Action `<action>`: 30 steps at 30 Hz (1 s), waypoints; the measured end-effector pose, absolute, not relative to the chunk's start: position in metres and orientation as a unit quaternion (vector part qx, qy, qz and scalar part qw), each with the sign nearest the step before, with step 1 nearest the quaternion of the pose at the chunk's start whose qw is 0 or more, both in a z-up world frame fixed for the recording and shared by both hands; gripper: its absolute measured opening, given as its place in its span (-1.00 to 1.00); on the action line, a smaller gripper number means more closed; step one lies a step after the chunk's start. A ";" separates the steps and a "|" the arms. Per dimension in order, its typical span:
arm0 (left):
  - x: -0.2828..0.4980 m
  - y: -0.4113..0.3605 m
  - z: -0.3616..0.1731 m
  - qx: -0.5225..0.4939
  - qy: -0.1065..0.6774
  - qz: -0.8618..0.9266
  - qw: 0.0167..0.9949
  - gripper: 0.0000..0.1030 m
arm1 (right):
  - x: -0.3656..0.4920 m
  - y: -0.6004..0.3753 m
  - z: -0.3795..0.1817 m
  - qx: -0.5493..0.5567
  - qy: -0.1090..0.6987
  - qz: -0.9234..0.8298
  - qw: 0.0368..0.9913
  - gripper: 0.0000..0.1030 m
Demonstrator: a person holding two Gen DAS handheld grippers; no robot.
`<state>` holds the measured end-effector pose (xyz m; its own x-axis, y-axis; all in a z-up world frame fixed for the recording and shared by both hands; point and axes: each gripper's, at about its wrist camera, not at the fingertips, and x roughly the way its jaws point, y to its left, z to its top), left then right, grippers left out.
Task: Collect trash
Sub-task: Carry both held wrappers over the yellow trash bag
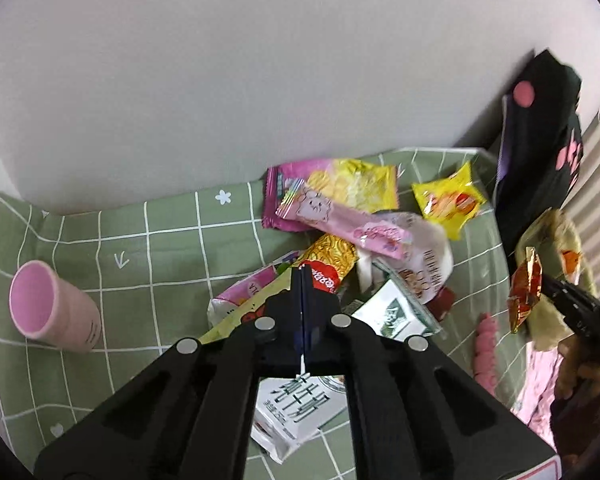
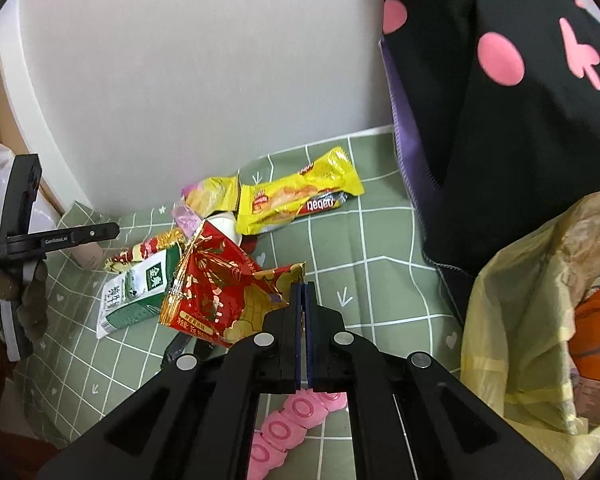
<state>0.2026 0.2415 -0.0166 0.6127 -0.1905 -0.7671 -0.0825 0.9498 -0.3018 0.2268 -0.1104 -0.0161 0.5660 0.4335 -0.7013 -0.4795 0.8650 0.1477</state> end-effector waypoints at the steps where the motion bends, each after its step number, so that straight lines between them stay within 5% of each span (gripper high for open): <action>1: 0.202 0.242 -0.015 -0.157 0.437 -0.033 0.885 -1.00 | 0.225 -0.111 -0.015 -0.031 0.386 0.257 0.886 -0.94; 4: 0.205 0.238 -0.011 -0.144 0.433 -0.044 0.889 -0.96 | 0.223 -0.112 -0.015 -0.030 0.387 0.253 0.886 -0.94; 8: 0.222 0.225 -0.017 -0.099 0.449 -0.073 0.885 -0.29 | 0.222 -0.112 -0.021 -0.035 0.399 0.250 0.881 -0.94; 15: 0.268 0.204 -0.060 -0.040 0.534 -0.075 0.841 -0.28 | 0.217 -0.110 -0.032 -0.041 0.417 0.250 0.873 -0.94; 17: 0.271 0.208 -0.058 -0.063 0.532 -0.072 0.841 -0.51 | 0.214 -0.112 -0.033 -0.042 0.419 0.246 0.873 -0.94; 30: 0.223 0.189 0.054 -0.136 0.378 -0.125 0.907 -0.59 | 0.208 -0.135 0.012 -0.020 0.361 0.210 0.908 -0.94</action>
